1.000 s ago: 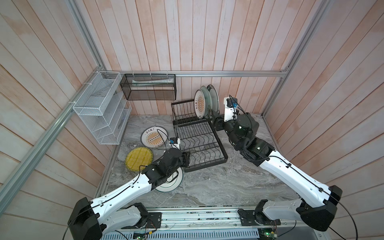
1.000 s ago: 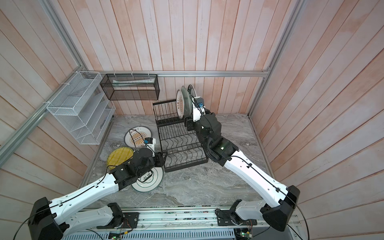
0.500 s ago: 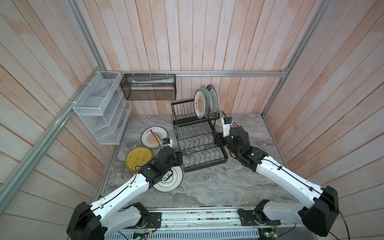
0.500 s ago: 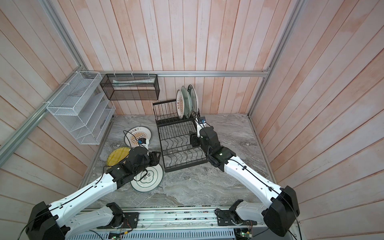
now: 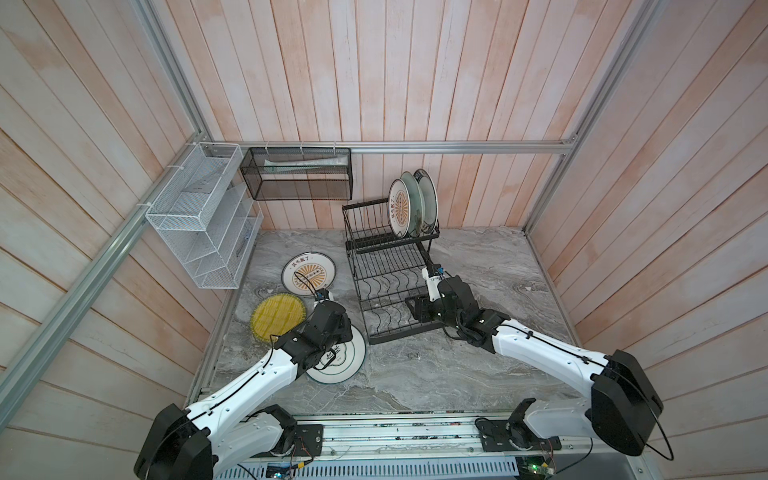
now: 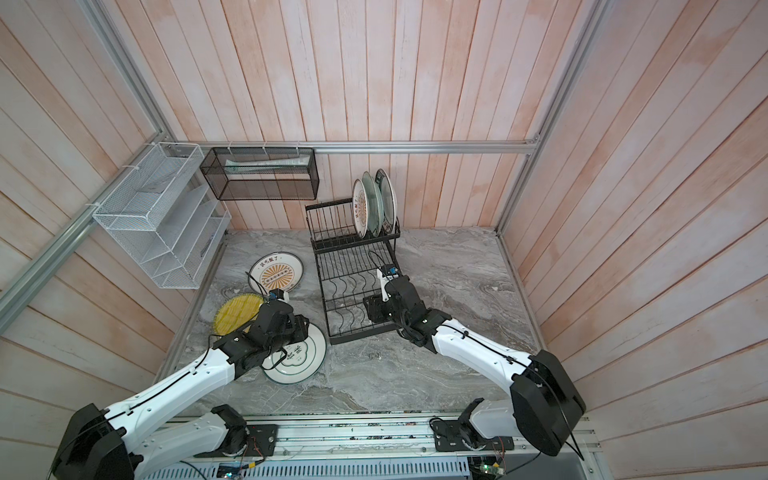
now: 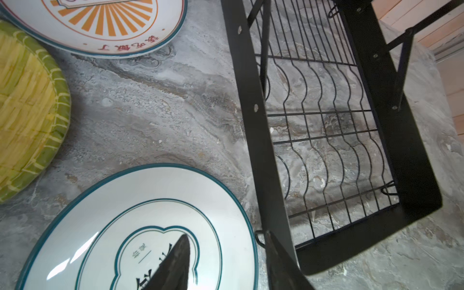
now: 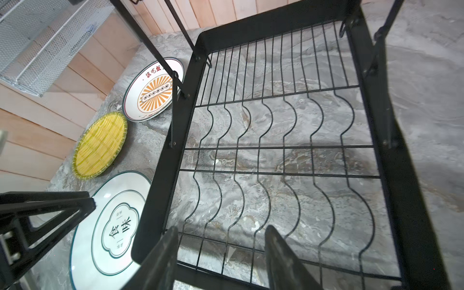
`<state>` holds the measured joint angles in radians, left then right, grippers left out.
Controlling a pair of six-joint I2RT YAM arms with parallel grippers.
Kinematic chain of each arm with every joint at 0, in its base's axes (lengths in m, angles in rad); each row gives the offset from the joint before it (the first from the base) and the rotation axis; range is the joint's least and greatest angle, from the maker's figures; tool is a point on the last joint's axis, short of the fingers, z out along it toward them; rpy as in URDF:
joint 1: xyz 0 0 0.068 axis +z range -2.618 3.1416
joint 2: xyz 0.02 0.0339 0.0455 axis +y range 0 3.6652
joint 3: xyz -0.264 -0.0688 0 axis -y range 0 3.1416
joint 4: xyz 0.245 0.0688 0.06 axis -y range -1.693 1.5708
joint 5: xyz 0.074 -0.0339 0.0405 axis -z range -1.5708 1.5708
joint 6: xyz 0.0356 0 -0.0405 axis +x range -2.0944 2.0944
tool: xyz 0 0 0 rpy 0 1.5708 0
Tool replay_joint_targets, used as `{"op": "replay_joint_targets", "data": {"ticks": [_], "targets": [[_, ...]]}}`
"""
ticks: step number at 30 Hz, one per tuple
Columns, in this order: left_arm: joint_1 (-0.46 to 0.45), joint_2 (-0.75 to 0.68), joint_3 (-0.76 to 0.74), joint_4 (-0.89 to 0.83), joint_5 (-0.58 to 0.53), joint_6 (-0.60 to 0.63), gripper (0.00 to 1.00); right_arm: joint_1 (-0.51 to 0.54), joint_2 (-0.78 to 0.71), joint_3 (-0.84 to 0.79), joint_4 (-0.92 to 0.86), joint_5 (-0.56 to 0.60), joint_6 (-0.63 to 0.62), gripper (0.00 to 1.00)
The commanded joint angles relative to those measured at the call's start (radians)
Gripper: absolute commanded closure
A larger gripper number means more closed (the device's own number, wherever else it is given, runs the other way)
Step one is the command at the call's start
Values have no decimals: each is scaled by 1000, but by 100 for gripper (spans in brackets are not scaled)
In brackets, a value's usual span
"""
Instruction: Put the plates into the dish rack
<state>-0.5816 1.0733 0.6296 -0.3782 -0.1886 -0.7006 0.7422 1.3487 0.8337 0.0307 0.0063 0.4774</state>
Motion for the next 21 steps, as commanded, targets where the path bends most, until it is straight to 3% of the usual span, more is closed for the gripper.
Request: {"op": "replay_joint_targets", "data": {"ticks": [1,8,21], "targets": [[25,-6,-34,-13,15,-25,50,14,22,-4,57,-29,56,45],[72,0,-63,15,58,-13,49,5,60,16,-15,98,65,48],[127,-22,-62,-2,80,34,48,-199,100,47,-159,244,-45,51]]}}
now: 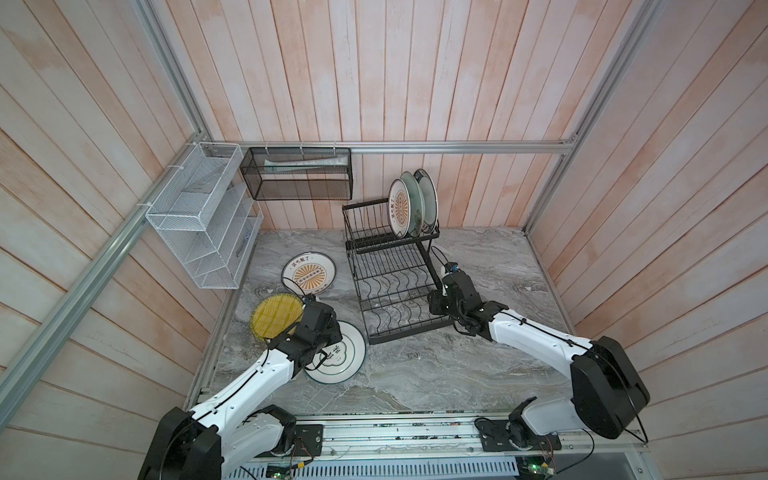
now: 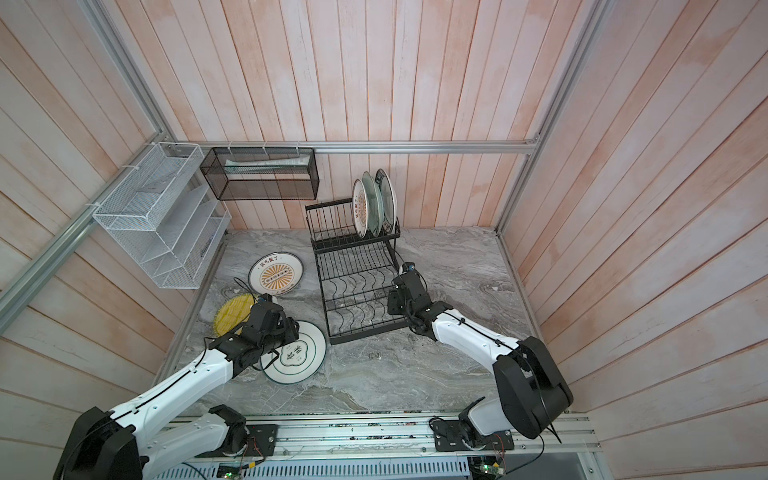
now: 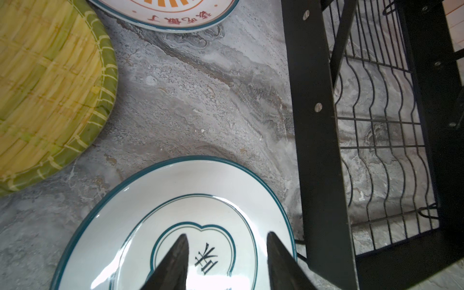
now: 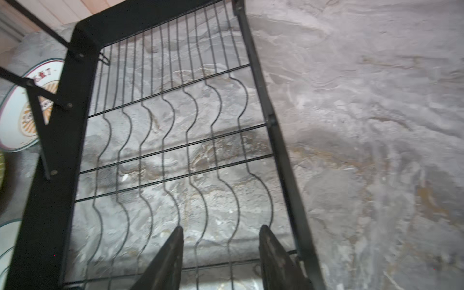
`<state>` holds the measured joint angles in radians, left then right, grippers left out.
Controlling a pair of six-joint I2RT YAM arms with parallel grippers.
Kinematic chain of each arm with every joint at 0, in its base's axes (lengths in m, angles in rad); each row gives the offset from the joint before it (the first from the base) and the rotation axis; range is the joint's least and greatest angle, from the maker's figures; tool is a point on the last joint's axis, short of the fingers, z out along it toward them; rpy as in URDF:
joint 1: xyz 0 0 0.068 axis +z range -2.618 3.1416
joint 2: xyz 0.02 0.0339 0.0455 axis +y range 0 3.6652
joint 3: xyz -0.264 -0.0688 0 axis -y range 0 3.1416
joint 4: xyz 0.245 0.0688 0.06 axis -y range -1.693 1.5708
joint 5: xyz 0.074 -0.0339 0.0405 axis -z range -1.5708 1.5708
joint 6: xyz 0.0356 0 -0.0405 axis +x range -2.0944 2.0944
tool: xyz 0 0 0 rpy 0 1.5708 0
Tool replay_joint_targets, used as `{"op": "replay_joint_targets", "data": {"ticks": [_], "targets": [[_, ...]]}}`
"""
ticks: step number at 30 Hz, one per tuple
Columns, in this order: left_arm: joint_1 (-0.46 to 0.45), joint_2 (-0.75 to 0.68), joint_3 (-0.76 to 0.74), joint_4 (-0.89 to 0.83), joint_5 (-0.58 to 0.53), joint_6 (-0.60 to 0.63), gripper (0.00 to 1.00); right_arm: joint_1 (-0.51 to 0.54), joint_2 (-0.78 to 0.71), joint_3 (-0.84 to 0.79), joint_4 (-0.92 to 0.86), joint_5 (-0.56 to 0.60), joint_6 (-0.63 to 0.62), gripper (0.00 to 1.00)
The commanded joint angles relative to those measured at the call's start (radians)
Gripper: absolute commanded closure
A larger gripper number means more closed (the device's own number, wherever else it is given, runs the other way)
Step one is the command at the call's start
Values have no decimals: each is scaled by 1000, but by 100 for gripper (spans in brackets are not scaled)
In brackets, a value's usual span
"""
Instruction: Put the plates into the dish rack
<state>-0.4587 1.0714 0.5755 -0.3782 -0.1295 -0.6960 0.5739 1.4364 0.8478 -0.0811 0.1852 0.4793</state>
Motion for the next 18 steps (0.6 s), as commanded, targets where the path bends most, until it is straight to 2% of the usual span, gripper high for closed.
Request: {"op": "replay_joint_targets", "data": {"ticks": [1,5,9,15,18], "targets": [[3,-21,-5,-2,22,34,48,-45,17,39,-53,74,-59,51],[5,-19,9,-12,13,47,49,-95,58,67,-54,60,-118,53],[4,-16,21,-19,17,54,48,-123,123,114,-56,20,-167,63],[5,-35,24,-51,6,67,48,-137,206,175,-69,-22,-204,72],[5,-52,21,-58,4,67,48,-137,226,188,-67,-34,-211,74]]}}
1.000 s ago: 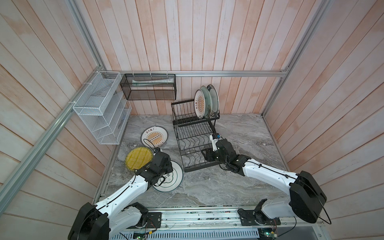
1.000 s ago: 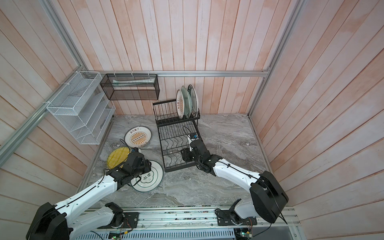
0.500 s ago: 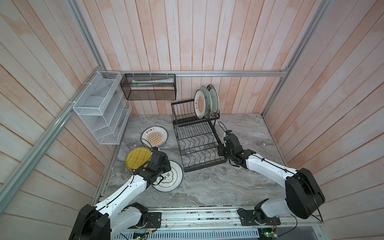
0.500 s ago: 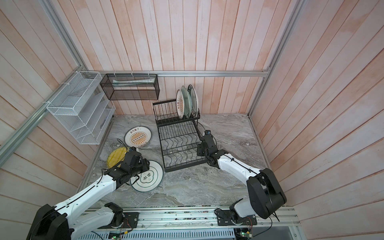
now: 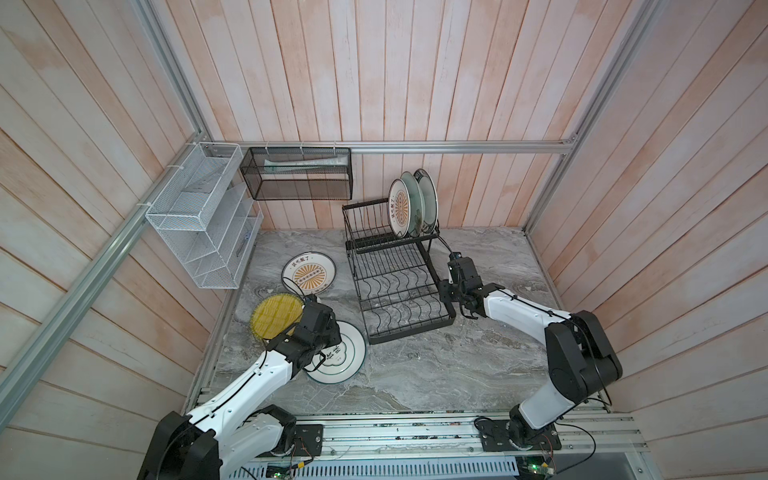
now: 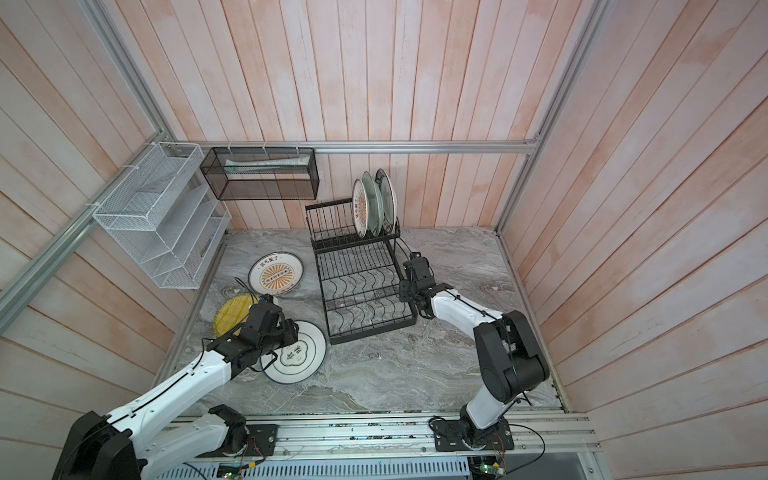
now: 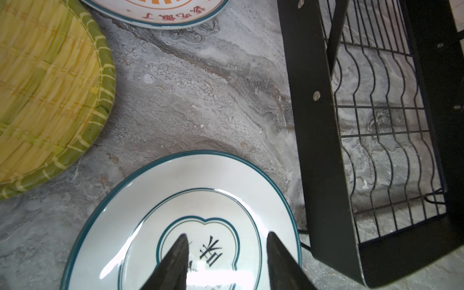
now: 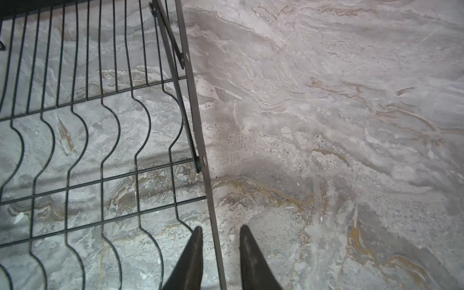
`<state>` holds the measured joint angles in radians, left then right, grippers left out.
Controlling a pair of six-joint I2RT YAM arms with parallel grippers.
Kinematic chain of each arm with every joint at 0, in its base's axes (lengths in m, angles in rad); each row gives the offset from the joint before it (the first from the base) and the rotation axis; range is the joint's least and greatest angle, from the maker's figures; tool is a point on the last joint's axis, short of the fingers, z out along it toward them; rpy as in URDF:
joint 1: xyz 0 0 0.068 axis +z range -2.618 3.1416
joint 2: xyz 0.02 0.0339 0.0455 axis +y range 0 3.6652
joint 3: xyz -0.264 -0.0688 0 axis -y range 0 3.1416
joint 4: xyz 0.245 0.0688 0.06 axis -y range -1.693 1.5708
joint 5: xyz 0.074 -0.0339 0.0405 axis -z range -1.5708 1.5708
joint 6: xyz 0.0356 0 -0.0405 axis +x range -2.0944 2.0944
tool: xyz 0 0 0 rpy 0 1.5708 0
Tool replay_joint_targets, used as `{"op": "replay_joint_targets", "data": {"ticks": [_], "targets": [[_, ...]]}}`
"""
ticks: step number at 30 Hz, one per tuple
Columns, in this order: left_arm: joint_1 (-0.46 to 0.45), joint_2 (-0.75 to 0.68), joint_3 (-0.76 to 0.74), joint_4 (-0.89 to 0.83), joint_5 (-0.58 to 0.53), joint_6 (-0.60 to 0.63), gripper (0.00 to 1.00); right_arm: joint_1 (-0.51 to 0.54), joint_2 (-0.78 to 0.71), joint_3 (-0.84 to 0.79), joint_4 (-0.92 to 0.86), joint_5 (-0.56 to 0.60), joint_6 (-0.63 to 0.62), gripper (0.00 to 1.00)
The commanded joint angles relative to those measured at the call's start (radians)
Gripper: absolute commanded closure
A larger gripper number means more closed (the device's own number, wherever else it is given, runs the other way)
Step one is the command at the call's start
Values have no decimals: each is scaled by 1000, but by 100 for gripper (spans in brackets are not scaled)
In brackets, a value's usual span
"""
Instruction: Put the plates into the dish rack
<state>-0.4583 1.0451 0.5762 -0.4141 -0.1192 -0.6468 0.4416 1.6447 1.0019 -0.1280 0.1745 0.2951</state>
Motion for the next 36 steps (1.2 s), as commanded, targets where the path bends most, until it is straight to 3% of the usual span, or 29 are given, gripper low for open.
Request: {"op": "replay_joint_targets", "data": {"ticks": [1,26,36], "targets": [[4,-28,21,-26,-7,18,48,-4,21,35,-19,-24,-27,74],[4,-41,31,-33,10,19,48,-42,74,34,-16,-29,-8,96],[4,-43,34,-32,12,18,48,-93,24,-24,-12,-32,-7,97]]}}
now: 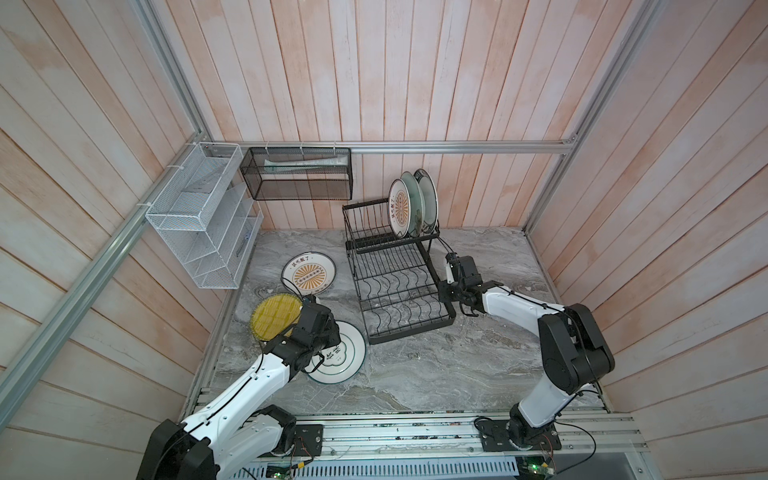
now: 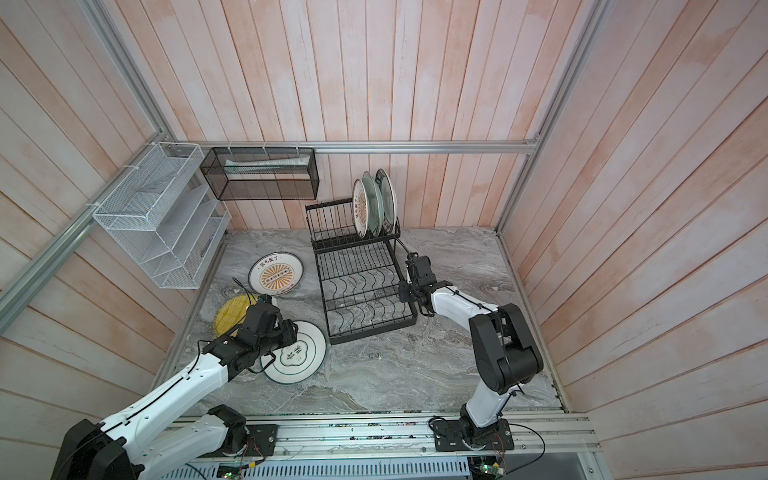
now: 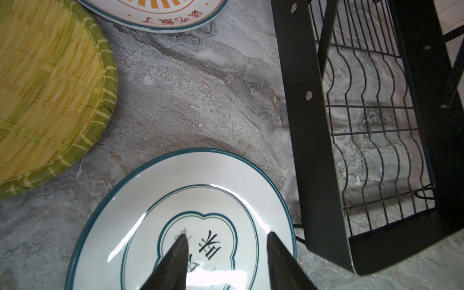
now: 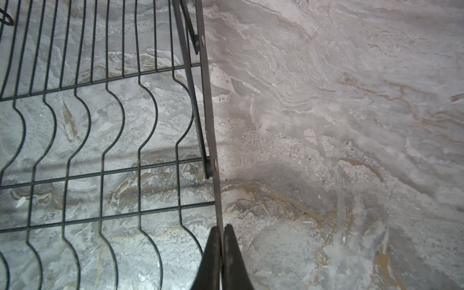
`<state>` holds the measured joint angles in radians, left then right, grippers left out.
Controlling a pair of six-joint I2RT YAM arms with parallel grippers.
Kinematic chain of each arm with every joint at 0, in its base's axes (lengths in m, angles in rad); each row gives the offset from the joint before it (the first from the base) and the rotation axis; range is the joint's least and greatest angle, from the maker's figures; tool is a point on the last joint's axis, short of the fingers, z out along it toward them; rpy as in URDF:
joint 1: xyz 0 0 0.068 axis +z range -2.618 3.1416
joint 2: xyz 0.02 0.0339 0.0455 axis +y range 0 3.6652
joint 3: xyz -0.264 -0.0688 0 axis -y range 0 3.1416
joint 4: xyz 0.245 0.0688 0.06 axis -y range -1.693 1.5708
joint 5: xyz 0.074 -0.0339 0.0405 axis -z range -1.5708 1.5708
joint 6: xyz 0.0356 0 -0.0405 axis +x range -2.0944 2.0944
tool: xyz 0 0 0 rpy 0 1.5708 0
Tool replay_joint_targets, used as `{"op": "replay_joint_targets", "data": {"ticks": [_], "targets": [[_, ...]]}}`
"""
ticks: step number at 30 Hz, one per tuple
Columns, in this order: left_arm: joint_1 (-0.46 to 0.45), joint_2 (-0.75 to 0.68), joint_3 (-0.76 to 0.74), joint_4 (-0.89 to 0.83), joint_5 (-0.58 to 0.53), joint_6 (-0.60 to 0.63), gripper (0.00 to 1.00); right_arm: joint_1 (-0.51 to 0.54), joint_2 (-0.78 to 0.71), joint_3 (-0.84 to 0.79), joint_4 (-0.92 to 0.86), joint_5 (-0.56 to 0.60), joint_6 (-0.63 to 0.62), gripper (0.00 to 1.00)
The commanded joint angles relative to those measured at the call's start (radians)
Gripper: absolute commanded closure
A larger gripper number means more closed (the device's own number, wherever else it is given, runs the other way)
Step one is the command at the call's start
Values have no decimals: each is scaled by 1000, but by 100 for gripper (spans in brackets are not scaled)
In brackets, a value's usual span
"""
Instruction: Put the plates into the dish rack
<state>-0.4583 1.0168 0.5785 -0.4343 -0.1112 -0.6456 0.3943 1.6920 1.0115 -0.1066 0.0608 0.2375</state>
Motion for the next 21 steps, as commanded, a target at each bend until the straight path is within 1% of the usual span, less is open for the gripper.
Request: {"op": "replay_joint_targets", "data": {"ticks": [1,13,21], "targets": [[3,-15,35,-12,3,15,48,-49,-29,-38,-33,82,52,97],[3,-25,35,-21,3,12,48,-121,-87,-97,-36,84,53,99],[5,-33,36,-29,-4,5,48,-190,-114,-110,-55,67,20,99]]}}
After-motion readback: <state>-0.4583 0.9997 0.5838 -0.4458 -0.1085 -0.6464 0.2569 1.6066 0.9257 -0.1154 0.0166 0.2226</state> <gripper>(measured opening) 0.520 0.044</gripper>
